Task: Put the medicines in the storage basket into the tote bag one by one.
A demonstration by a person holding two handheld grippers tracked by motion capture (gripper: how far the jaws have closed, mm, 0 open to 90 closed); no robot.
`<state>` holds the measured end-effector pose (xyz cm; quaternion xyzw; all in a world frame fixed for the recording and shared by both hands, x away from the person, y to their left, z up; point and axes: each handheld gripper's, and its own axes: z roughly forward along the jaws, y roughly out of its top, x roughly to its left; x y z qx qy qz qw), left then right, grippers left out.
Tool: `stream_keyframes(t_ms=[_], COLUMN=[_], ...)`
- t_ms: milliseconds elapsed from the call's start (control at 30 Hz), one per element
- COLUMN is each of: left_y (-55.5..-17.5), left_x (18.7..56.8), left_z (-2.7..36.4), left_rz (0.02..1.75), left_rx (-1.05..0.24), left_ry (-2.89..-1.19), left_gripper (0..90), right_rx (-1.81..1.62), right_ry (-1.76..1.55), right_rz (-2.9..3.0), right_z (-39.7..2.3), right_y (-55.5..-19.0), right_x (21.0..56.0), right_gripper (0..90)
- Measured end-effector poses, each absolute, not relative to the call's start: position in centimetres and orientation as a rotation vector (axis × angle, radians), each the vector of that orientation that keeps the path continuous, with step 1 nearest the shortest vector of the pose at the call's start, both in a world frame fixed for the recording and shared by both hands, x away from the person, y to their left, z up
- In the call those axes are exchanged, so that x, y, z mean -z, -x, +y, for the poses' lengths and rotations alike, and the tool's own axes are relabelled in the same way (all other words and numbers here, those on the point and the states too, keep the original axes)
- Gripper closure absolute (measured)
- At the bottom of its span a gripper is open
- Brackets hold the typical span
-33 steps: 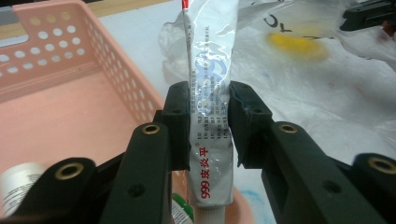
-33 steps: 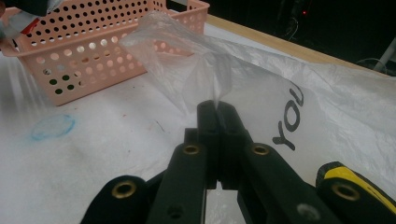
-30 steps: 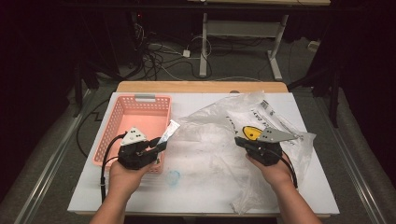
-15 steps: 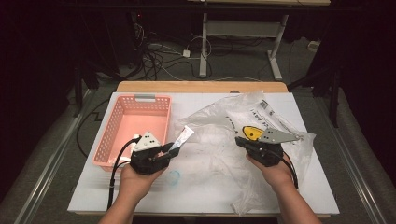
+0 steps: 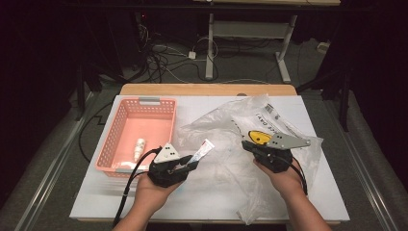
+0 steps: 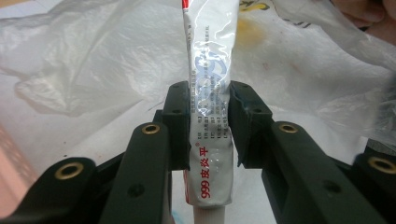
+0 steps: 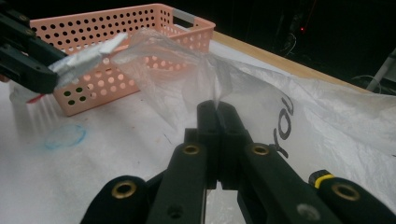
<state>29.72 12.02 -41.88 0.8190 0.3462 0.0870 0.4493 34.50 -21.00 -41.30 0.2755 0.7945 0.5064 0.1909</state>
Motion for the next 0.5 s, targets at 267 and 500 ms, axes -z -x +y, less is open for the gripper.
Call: stream_keyframes(t_ms=[267, 500], left_y=[-29.8, -30.3], left_x=[42.8, 43.6], left_z=[10.5, 8.9], left_rz=[0.833, 0.828], left_rx=[-0.2, -0.176], left_ry=[-2.057, -2.071], left_gripper=[68.7, 68.7], right_rx=[-1.43, -1.429], right_ry=[-0.753, -0.757], right_rz=[2.219, 2.21], right_z=[-20.8, -20.9], right_y=[-34.0, -33.8], right_x=[40.9, 40.7], right_gripper=[90.0, 90.0])
